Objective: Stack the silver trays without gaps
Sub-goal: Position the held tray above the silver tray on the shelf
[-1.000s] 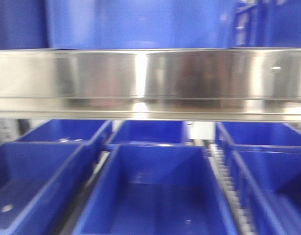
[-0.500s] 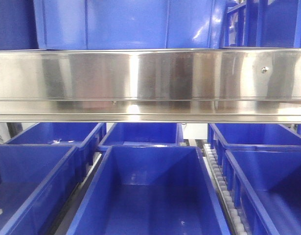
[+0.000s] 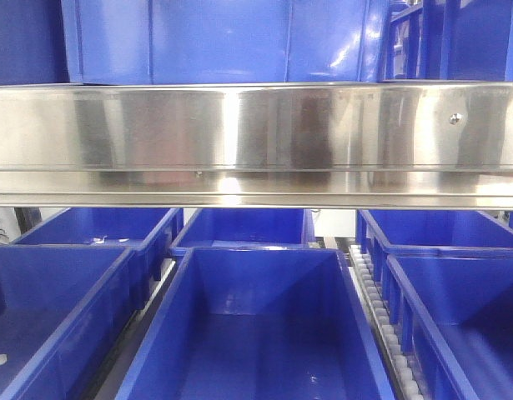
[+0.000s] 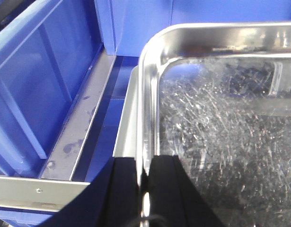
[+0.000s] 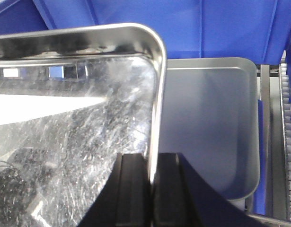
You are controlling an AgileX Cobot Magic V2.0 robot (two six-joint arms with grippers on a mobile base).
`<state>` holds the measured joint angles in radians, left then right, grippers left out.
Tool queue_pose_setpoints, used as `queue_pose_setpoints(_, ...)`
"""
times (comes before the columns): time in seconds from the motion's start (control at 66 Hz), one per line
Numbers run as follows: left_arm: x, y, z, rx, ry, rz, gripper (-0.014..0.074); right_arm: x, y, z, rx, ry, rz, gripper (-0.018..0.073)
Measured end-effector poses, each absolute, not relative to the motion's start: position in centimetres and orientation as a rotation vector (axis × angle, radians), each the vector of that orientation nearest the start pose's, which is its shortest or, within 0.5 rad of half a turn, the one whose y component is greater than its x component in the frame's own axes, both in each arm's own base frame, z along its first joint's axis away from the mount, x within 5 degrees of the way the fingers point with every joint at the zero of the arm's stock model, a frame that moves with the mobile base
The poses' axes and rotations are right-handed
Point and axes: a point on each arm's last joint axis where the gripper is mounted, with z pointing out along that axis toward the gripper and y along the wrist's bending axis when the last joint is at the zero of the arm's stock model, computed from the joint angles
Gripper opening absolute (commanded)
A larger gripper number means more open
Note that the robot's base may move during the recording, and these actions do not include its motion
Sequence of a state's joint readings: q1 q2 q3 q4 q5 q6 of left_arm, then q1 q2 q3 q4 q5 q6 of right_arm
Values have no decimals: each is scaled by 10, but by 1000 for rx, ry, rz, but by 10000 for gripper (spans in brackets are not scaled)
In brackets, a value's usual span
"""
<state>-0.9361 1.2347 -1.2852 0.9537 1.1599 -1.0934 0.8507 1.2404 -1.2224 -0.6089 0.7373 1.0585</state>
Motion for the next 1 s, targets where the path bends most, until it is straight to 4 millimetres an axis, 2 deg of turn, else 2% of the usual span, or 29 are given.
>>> queue_pose_setpoints(0.667,193,-148,417,13,2047,59,-16,201,173,395,-41,2142,412,-25)
queue_pose_setpoints(0.848,211,-151,413,41,2046,-15,-16,221,169,383,36,2185,357,-25)
queue_pose_setpoints(1.0,240,-149,401,60,2101,-76,-16,244,168,378,105,2201,330,-25)
